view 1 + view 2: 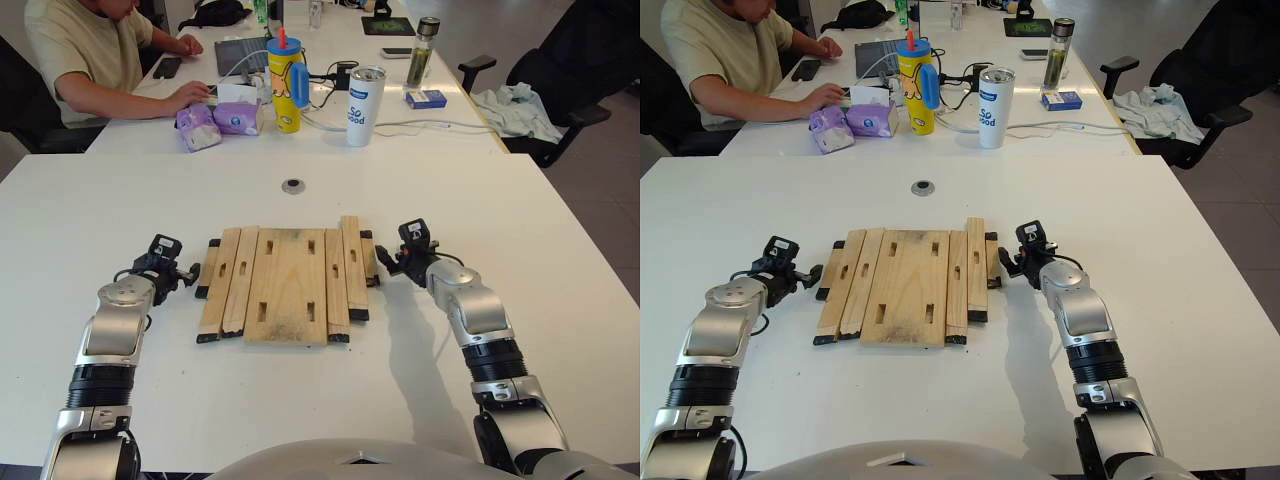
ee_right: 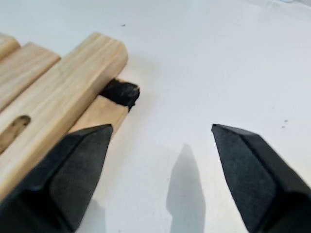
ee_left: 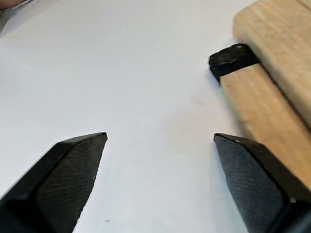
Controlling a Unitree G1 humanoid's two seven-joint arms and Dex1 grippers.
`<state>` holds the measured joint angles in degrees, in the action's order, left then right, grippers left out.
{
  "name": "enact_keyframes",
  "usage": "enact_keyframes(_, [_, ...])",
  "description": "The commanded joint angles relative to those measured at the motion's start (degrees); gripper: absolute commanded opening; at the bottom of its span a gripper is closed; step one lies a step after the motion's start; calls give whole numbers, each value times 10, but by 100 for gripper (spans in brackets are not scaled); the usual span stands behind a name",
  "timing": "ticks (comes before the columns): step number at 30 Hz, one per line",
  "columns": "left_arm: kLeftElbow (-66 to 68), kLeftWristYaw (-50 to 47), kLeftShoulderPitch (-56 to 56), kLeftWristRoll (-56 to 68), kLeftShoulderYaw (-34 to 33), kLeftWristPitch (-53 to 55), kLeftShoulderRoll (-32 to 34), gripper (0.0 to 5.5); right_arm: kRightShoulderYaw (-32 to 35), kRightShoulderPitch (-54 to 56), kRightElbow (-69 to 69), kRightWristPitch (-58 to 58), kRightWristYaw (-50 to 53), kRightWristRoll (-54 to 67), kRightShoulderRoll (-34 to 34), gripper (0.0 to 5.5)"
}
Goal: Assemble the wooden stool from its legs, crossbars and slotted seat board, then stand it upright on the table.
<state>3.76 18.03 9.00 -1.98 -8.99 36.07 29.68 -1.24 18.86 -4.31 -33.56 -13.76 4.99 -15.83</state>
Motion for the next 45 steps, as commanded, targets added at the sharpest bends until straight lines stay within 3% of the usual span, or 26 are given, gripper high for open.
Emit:
enact_keyframes(1, [-25, -23, -5, -1, -19, 4, 1, 409, 27, 0, 20, -10, 9, 22, 20, 380])
enact_keyframes(9, [-33, -41, 41, 15, -28, -4, -6, 409, 7, -23, 44, -103, -3, 46, 47, 380])
enact_keyframes(24, [-32, -49, 47, 29, -39, -4, -5, 409, -65, -36, 59, -170, -38, 19, -4, 380])
enact_keyframes(33, [-41, -58, 42, 35, -37, -3, -18, 409, -7, -15, 58, -140, -36, 35, -10, 380])
enact_keyframes(42, [-39, -49, 73, 56, -39, -20, -26, 409, -45, -26, 32, -142, -47, 14, -15, 380])
enact_keyframes(45, [-50, -36, 95, 90, -48, -30, -39, 411, -57, -35, 19, -138, -51, 7, -20, 336])
